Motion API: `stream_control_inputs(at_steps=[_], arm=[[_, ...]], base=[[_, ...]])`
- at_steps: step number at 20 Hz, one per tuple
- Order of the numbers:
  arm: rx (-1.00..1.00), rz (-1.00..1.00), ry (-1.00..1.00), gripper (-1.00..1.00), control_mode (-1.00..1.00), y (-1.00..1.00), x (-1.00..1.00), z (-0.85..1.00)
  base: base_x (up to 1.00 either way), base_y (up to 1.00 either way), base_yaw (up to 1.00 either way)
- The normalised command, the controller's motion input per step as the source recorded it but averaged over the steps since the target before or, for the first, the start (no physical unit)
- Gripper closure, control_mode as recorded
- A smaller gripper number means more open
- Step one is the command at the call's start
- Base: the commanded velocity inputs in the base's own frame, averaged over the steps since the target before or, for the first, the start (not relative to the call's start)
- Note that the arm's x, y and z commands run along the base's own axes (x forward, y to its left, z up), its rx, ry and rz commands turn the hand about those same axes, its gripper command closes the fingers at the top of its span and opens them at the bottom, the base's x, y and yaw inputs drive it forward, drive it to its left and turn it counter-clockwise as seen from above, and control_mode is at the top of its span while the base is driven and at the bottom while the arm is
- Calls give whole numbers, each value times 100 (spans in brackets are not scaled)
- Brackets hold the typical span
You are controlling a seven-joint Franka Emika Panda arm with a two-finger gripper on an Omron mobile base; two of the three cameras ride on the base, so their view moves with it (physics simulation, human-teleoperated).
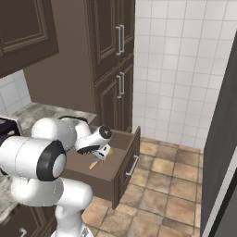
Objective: Pick up the metallic utensils from the counter and place them in the open drawer. Make sure not to pick up any wooden utensils.
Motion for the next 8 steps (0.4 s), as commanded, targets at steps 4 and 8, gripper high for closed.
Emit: stream_control_inputs(at_steps=[4, 8], arm=[[1, 0, -18, -100, -100, 0, -27, 100], [0, -3, -4, -100, -100, -3, -37, 100]], base=[[0, 0, 0], [0, 0, 0]])
